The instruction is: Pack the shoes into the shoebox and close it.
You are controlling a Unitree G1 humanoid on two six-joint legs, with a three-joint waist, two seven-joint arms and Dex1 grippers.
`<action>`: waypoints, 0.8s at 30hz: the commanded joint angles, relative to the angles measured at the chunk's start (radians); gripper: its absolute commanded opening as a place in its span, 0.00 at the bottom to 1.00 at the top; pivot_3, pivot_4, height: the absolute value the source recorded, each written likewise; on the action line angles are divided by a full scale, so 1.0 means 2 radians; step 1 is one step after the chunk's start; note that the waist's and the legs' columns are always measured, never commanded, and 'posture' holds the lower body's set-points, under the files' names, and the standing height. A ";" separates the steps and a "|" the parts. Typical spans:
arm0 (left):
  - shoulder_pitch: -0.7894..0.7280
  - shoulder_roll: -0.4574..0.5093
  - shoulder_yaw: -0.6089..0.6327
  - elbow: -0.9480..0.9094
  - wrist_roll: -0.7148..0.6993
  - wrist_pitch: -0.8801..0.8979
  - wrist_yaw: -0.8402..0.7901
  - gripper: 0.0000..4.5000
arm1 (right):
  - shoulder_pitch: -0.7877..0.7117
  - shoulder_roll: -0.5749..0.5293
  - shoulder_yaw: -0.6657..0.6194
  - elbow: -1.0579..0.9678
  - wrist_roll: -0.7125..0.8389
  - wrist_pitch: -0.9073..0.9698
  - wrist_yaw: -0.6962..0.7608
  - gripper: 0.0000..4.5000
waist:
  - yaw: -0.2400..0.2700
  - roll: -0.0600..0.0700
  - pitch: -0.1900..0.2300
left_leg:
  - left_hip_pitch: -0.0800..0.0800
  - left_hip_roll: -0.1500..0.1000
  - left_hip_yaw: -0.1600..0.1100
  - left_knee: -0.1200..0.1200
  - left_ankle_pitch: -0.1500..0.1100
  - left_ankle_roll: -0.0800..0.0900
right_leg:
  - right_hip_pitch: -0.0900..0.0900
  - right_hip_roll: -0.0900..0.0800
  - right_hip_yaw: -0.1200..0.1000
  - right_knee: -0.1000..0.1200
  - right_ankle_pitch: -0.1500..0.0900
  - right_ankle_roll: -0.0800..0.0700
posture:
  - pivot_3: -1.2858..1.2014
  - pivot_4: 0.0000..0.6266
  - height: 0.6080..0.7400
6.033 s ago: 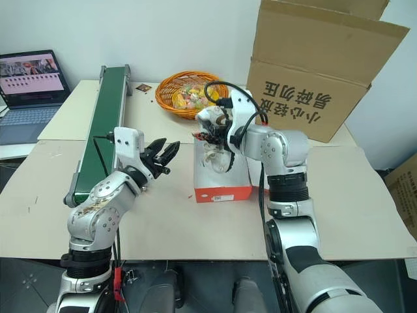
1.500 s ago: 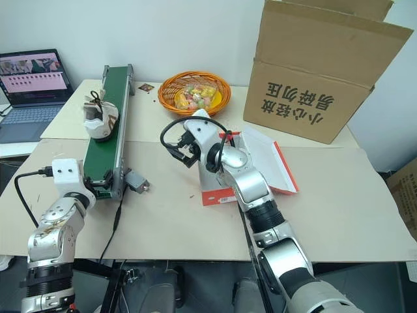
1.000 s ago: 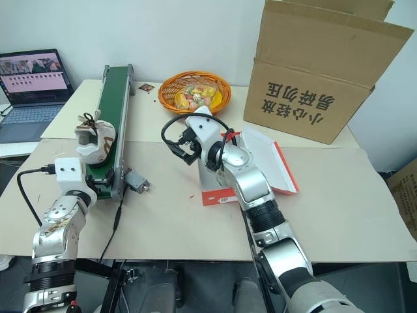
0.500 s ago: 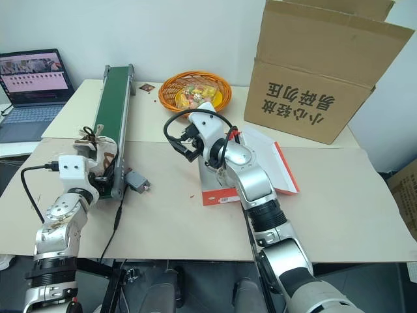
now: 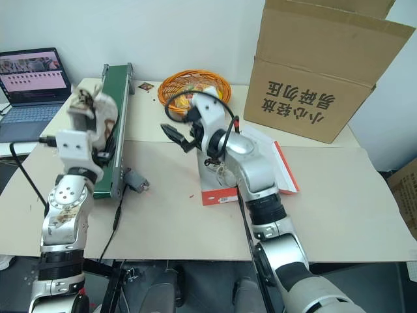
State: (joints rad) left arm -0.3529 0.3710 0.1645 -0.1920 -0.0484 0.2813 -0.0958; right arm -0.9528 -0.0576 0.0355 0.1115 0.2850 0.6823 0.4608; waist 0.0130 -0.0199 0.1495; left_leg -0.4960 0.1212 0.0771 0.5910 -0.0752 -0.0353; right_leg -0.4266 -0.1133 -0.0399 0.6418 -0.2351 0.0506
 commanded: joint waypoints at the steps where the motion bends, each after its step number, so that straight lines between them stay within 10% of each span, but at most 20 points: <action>1: -0.006 -0.024 -0.036 -0.031 0.002 0.003 -0.008 0.66 | -0.044 0.004 -0.109 0.061 0.078 0.125 -0.050 1.00 | 0.000 0.000 0.000 | 0.001 0.000 0.000 0.000 0.000 0.000 | 0.000 0.000 0.000 0.000 0.000 0.000 | 0.52 0.24 0.91; 7: 0.003 -0.042 -0.061 -0.026 0.006 -0.005 -0.024 0.66 | -0.095 0.034 -0.257 0.160 0.206 0.283 -0.102 1.00 | -0.004 0.000 0.000 | 0.000 0.000 0.000 0.000 0.000 0.000 | 0.000 0.000 0.000 0.000 0.000 0.000 | 0.52 0.24 0.91; 24: 0.004 -0.053 -0.094 -0.018 0.002 0.008 -0.075 0.66 | -0.162 0.045 -0.287 0.294 0.221 0.213 -0.127 1.00 | -0.002 0.000 0.000 | 0.000 0.000 0.000 0.000 0.000 0.000 | 0.001 0.000 0.000 0.000 0.000 0.000 | 0.52 0.24 0.91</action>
State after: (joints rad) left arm -0.3394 0.2678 -0.0052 -0.2000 -0.0425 0.3064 -0.2316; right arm -1.2256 0.0358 -0.5250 0.6863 0.7096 1.1681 0.1899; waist 0.0084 -0.0196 0.1499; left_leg -0.4968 0.1214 0.0765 0.5914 -0.0749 -0.0347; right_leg -0.4254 -0.1127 -0.0396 0.6425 -0.2356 0.0508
